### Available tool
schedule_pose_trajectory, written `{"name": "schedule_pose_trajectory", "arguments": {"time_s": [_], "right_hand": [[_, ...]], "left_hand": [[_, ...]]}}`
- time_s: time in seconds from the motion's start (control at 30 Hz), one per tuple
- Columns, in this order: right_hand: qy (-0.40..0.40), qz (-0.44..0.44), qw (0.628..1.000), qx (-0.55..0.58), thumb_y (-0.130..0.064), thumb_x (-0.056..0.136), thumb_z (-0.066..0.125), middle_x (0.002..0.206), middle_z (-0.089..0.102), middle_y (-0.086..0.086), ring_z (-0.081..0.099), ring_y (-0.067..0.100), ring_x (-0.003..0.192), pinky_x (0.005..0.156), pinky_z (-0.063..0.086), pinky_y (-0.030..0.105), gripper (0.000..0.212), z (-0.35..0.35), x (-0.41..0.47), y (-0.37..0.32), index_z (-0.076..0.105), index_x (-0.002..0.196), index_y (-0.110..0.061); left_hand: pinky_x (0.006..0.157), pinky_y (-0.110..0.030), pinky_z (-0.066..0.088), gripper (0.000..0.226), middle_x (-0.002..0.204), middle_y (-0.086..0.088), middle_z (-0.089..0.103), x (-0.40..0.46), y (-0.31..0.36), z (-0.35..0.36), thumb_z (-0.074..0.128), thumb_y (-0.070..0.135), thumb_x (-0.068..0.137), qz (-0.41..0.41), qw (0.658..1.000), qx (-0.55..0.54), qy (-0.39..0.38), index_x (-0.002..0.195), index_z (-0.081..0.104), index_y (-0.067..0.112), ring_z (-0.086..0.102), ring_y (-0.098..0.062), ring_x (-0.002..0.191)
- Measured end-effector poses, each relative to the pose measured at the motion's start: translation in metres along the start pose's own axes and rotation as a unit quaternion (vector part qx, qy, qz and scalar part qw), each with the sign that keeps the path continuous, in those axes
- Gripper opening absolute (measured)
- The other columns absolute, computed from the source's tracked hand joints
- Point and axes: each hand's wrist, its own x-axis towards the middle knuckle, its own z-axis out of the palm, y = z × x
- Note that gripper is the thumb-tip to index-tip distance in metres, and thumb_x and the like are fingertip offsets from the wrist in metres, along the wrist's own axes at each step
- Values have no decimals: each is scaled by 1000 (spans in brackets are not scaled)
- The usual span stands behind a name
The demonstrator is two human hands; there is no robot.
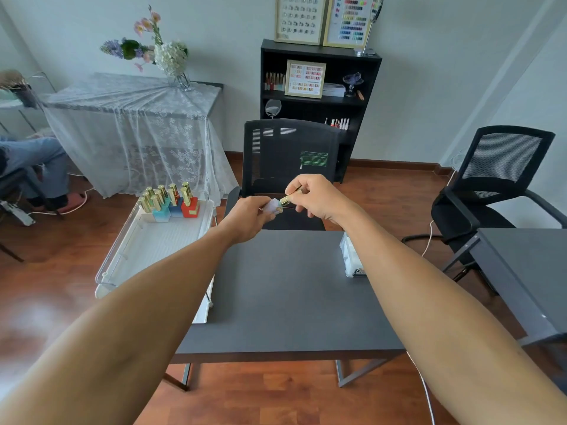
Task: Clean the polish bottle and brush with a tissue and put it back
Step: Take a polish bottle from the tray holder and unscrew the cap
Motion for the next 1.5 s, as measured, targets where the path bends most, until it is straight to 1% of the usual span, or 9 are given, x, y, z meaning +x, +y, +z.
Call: {"name": "schedule_pose_trajectory", "arguments": {"time_s": [0.13, 0.23, 0.43, 0.63, 0.83, 1.17, 1.27, 1.4, 1.5], "right_hand": [[-36, 0, 999, 7, -29, 94, 74, 95, 72, 1, 76, 17, 79, 49, 54, 21, 12, -3, -2, -6, 67, 104, -26], [-5, 51, 998, -26, -46, 103, 58, 91, 75, 4, 74, 14, 59, 39, 44, 20, 27, 0, 0, -8, 66, 108, -20], [3, -2, 1000, -5, -18, 99, 68, 83, 71, 4, 64, 9, 62, 48, 49, 17, 8, -5, 0, -2, 75, 104, -18], [52, -3, 998, 37, -19, 94, 68, 78, 71, 4, 59, 12, 61, 61, 52, 32, 11, -5, 0, 1, 78, 90, -16], [93, -7, 995, 30, -19, 93, 70, 75, 66, -6, 58, 11, 69, 63, 44, 26, 10, -3, 1, -1, 79, 90, -15], [109, -4, 994, 29, -22, 90, 71, 72, 70, 2, 58, 14, 66, 62, 47, 31, 14, -8, 0, -3, 80, 85, -13], [128, 1, 991, 38, -26, 90, 70, 71, 73, 6, 58, 11, 62, 61, 46, 30, 22, -10, 0, -5, 79, 78, -9], [164, 13, 985, 43, -34, 91, 71, 45, 59, -9, 52, 4, 47, 54, 43, 24, 42, -11, 0, -5, 71, 60, -5], [184, 14, 981, 52, -40, 91, 71, 46, 59, 1, 53, 10, 50, 58, 45, 28, 54, -8, 0, -7, 68, 60, 3]], "left_hand": [[65, -27, 46, 19, 89, 2, 69, 2, 0, -1, 61, 29, 107, 1, 1000, 0, 1, 116, 72, 16, 65, -21, 83], [64, -26, 45, 18, 86, 2, 68, 2, 2, 0, 61, 29, 107, 4, 1000, -6, 5, 115, 72, 17, 63, -20, 80], [62, -25, 42, 20, 88, 2, 68, 2, 0, 1, 61, 29, 107, -4, 1000, -4, 8, 115, 72, 15, 62, -19, 79], [59, -22, 38, 23, 89, 7, 63, 4, -4, 2, 62, 30, 106, -15, 1000, 3, 19, 122, 68, 14, 59, -16, 77], [61, -19, 40, 32, 103, 2, 67, 4, -3, 3, 64, 31, 105, -17, 999, 6, 27, 131, 66, 13, 59, -15, 80], [59, -21, 38, 29, 99, 2, 66, 1, -4, 1, 65, 31, 104, -16, 999, -5, 35, 127, 68, 13, 57, -14, 78], [61, -21, 40, 30, 105, -1, 68, 1, -6, 1, 67, 30, 104, -15, 999, -4, 32, 128, 67, 13, 61, -17, 87], [62, -19, 41, 30, 107, 1, 68, 2, -8, 2, 69, 28, 102, -19, 999, -7, 34, 129, 67, 15, 61, -15, 86], [63, -19, 42, 29, 106, 2, 68, 4, -8, 2, 71, 27, 101, -23, 999, -12, 37, 128, 66, 16, 60, -13, 84]]}}
